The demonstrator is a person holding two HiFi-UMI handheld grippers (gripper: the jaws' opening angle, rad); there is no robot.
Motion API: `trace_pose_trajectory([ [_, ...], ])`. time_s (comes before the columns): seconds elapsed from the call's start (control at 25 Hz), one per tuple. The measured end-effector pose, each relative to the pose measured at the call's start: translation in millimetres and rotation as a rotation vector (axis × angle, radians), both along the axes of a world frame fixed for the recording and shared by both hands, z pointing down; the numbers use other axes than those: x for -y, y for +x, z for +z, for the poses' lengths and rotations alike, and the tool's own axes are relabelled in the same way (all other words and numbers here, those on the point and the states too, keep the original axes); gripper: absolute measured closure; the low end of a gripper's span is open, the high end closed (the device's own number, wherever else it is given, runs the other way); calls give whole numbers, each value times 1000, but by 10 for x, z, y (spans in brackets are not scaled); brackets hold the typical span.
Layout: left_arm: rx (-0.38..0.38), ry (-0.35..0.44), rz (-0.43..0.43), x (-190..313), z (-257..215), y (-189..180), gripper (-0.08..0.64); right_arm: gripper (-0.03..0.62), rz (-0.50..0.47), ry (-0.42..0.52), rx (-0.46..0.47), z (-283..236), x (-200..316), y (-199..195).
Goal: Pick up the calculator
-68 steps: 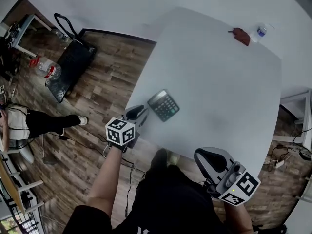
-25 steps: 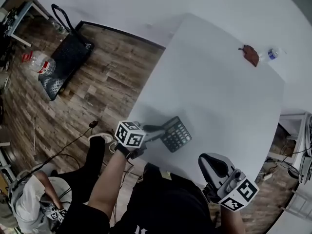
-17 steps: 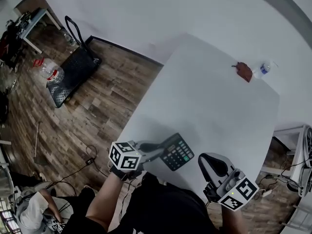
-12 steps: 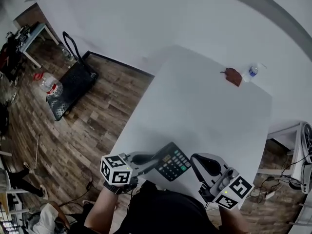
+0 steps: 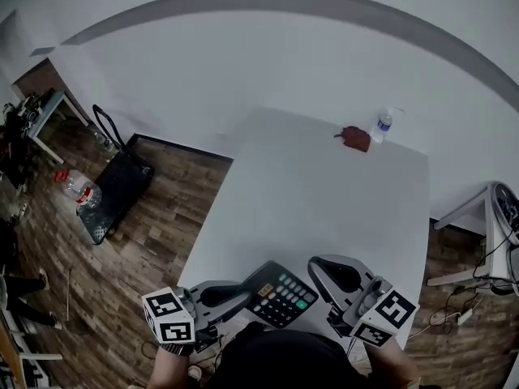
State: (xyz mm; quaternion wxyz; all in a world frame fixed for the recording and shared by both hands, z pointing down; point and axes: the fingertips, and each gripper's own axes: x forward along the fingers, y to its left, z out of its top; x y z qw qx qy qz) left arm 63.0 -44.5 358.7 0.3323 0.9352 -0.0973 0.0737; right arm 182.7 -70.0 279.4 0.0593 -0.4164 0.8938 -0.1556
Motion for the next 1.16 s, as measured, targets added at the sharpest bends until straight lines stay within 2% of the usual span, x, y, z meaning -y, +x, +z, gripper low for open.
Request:
trace_pose_trajectory([
  [0.36, -37, 40, -3, -162, -215, 171, 509, 580, 38, 58, 0, -204, -104, 220],
  [1.16, -36, 41, -42, -225, -249, 198, 511, 580, 12, 53, -10, -158, -157, 256],
])
